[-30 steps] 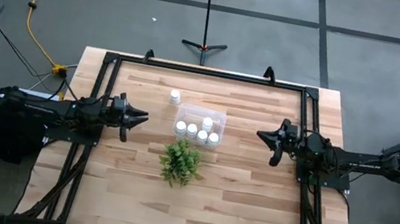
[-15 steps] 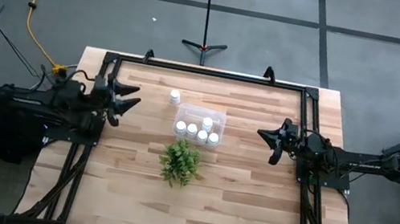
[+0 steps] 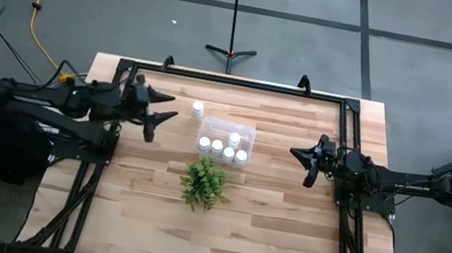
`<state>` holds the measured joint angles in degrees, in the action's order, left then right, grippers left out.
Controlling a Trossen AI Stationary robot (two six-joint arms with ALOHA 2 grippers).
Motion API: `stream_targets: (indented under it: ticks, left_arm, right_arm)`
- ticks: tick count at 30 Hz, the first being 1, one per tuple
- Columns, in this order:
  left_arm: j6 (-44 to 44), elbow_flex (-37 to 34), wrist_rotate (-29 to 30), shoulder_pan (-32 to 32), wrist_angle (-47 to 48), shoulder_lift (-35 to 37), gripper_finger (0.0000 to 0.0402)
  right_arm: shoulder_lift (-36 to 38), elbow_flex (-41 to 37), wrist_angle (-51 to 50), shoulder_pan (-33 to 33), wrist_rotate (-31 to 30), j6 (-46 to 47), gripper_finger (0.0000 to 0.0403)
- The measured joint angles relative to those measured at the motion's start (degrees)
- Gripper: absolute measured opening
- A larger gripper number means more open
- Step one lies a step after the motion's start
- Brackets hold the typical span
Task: Pick and place pill bottles into a basket
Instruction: Put the white pill bottle in the transparent bin
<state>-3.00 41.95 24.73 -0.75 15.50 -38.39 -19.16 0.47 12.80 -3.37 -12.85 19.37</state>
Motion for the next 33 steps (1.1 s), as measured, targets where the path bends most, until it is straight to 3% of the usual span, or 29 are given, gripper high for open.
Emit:
stream_targets:
  ticks: [9, 12, 23, 27, 33]
  left_arm:
    - [-0.09, 8.91, 0.03, 0.02, 10.32, -11.36, 0.0248]
    - [-5.48, 9.03, -0.86, 1.54, 10.44, -13.58, 0.0248]
    - [-13.46, 9.04, -21.35, 20.79, 9.81, -22.93, 0.0248]
    - [-10.63, 9.06, -29.48, 25.88, 7.37, -26.09, 0.0248]
    - [-6.41, 9.06, -34.93, 30.1, 5.46, -29.91, 0.0268]
  right_arm:
    - [0.0, 0.0, -2.92, -0.01, 0.82, -2.2, 0.0002]
    - [-0.02, 0.0, -4.9, -0.01, 0.81, -3.8, 0.0002]
    - [0.0, 0.0, -5.28, -0.01, 1.16, -3.32, 0.0001]
    - [0.0, 0.0, -5.32, -0.01, 1.26, -3.32, 0.0002]
    - [0.0, -0.02, -5.85, -0.01, 1.25, -3.34, 0.0002]
